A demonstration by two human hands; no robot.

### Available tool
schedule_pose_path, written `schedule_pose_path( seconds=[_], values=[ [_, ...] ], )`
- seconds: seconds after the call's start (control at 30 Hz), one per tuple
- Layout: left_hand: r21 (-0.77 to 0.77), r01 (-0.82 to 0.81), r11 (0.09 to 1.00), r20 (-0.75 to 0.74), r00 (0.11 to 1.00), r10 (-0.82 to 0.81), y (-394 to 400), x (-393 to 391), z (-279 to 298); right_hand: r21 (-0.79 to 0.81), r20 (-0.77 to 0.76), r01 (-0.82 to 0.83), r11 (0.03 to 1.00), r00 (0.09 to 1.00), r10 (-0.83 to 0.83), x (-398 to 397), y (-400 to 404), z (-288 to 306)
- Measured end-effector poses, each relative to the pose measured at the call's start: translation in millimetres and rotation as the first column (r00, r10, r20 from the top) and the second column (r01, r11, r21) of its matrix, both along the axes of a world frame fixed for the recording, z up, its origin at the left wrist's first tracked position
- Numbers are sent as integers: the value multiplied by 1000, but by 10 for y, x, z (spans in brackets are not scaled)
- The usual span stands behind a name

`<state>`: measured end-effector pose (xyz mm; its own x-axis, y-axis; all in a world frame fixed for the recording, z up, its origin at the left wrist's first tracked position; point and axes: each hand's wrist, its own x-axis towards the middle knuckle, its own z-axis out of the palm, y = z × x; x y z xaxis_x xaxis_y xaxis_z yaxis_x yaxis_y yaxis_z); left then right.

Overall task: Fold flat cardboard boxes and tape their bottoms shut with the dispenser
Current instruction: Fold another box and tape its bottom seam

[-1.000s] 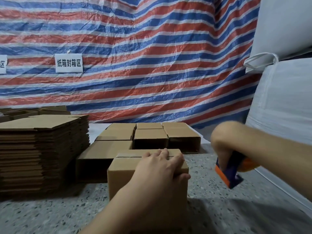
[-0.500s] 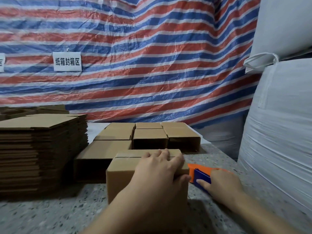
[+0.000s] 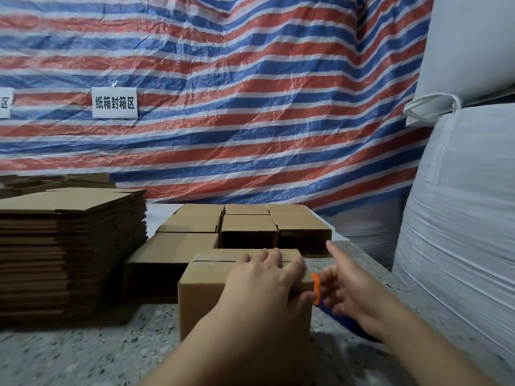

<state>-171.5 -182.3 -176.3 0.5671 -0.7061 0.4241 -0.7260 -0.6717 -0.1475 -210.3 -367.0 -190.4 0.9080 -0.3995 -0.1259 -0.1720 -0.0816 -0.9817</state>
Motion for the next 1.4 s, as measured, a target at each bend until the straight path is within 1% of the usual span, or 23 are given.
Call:
schedule_pose_path(
  seconds=[0.1,0.17,0.33,0.47,0.6,0.67,0.73,0.83,0.87,0.9,0.93,1.0,1.03,1.07,1.1,1.17,1.27,1.4],
  values=[
    [7,-8,1000,12,1000,8,-3,-16,-5,131,45,-62,989,997,57,-1,67,18],
    [9,-9,1000,14,1000,9,-11,-13,0,166,97,-62,984,994,46,23,96,17],
    [-14,-2,1000,21,1000,3,-3,-19,4,78,127,-43,996,991,33,64,156,-76],
    [-19,3,1000,40,999,-2,-8,-26,0,110,204,-24,994,979,1,54,288,-167],
    [-14,-4,1000,34,999,5,-9,-36,-6,145,236,30,989,970,-64,74,363,-227],
    [-8,-8,1000,26,1000,9,-13,-40,-2,155,219,59,986,971,-92,70,392,-244],
    [3,-14,1000,23,1000,14,-17,-45,5,172,169,73,982,980,-102,47,422,-259],
    [5,-16,1000,11,1000,16,-14,-53,9,253,87,50,966,993,-74,20,447,-282],
    [4,-15,1000,8,1000,15,-11,-56,9,259,75,39,965,995,-60,13,451,-276],
    [4,-13,1000,8,1000,13,-7,-58,12,240,78,34,970,995,-54,8,448,-268],
    [2,-10,1000,7,1000,10,-2,-60,15,189,116,46,981,991,-69,8,445,-264],
    [1,-2,1000,8,1000,2,7,-69,22,25,277,142,990,950,-143,-1,438,-264],
    [5,0,1000,8,1000,0,11,-74,26,-63,364,188,980,919,-153,-31,459,-260],
    [9,1,1000,6,1000,-1,14,-78,29,-132,425,205,970,896,-132,-68,497,-259],
    [14,1,1000,2,1000,-1,13,-83,30,-179,455,201,963,885,-99,-104,546,-271],
    [23,0,1000,2,1000,0,9,-86,31,-195,458,175,965,887,-68,-142,641,-318],
    [27,-4,1000,2,1000,4,10,-90,30,-130,443,154,980,893,-81,-148,745,-350],
    [24,-13,1000,-12,1000,13,8,-120,40,-86,429,174,981,895,-121,-160,804,-357]
  ],
)
